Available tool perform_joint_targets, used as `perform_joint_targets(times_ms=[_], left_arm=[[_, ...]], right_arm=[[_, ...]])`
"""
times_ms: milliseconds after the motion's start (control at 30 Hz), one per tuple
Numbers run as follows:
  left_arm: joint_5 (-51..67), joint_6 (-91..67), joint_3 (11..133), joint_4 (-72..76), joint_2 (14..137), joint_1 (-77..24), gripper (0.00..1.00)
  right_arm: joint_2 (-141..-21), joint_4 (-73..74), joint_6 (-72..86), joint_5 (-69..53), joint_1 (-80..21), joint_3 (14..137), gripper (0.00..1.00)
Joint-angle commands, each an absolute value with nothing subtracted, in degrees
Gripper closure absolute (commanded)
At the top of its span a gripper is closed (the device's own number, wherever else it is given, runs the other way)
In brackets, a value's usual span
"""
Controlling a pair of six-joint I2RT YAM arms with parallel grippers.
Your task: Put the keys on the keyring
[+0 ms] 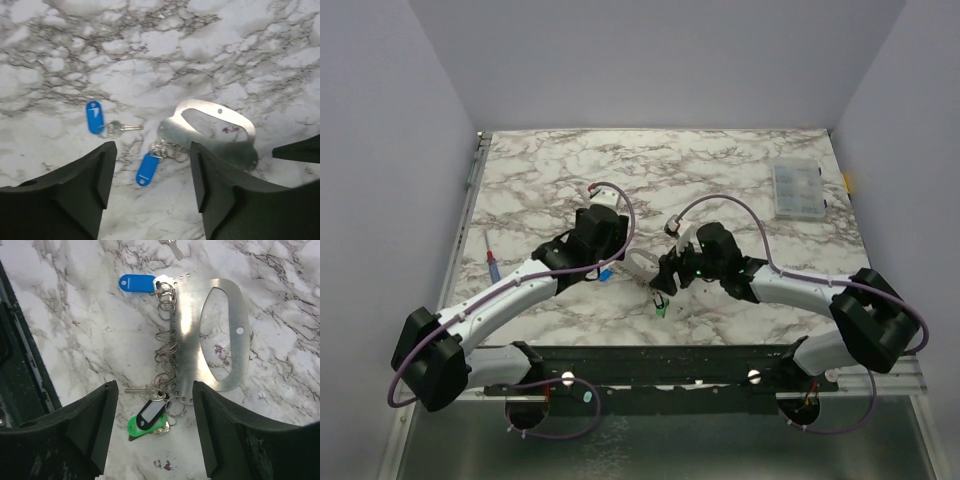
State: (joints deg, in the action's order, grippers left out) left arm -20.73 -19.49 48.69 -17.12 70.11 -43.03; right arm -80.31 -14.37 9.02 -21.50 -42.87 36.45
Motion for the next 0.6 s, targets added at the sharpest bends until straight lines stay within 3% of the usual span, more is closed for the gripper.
perform_joint_targets(times_ms=[0,167,333,567], left_arm=[[-26.8,-12.4,47.4,-26.5,65.4,-39.2,0.26],[-24.2,-12.7,44.9,-24.4,63.1,-36.6,0.23],[-24.4,-12.3,44.7,-23.9,62.3,-36.0,0.23],[-23.0,-12.2,44.8,-23.7,62.1,-34.3,0.23]], right_arm=[[-83.5,-20.6,-1.6,-22.0,-43.2,34.8,0.31],[-87.0,-23.4,-5.5,-24.8,-43.5,34.3,0.33],[-91.4,-21.8,-8.6,-23.3,-44.5,37.1,0.43],[-93.4,-24.5,-10.0,-21.3,-45.1,37.1,0.44]])
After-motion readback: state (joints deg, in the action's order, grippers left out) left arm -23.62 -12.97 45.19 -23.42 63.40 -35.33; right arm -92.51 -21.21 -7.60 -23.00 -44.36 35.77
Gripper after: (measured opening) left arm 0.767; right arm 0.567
